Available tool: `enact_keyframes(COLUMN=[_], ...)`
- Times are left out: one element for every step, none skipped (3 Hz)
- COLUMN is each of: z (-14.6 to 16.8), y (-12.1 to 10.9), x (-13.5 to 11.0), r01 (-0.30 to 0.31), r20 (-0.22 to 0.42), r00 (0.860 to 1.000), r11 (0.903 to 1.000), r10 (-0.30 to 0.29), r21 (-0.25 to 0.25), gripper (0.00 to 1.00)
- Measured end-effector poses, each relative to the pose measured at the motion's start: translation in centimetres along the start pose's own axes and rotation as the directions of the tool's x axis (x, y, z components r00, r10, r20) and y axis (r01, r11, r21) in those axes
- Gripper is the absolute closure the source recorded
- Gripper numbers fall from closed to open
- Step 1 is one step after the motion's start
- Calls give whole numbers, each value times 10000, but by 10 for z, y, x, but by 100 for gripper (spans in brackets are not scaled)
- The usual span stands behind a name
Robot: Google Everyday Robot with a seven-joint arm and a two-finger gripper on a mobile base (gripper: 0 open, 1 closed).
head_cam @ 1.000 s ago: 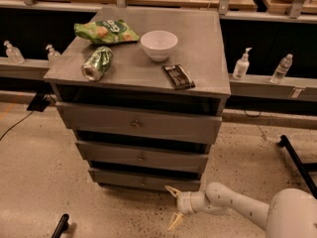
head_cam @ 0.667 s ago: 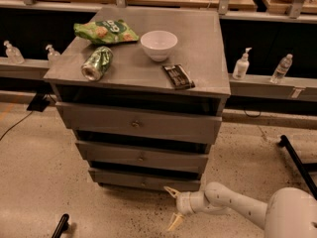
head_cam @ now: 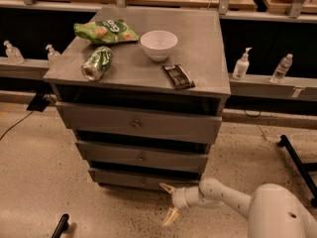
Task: Open bottom drawer
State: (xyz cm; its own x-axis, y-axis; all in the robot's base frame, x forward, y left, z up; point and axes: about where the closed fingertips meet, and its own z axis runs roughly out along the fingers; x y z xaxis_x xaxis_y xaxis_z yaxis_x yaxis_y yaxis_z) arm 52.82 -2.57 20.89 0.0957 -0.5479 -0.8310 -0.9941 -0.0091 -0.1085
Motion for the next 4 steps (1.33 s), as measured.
enact_keyframes(z=[7,2,-4,-4], y=[-18,-40,-59,-67], x=[7,16,22,19], r01=[29,-129,-54,472], r20=[-228,-282,-763,-1719], r00=[9997,9995,9969,9851], r11=[9993,9940,9816,9712], r10=[-21,160,203,-66], r21=[383,1085,1908,2336], gripper=[0,0,0,0])
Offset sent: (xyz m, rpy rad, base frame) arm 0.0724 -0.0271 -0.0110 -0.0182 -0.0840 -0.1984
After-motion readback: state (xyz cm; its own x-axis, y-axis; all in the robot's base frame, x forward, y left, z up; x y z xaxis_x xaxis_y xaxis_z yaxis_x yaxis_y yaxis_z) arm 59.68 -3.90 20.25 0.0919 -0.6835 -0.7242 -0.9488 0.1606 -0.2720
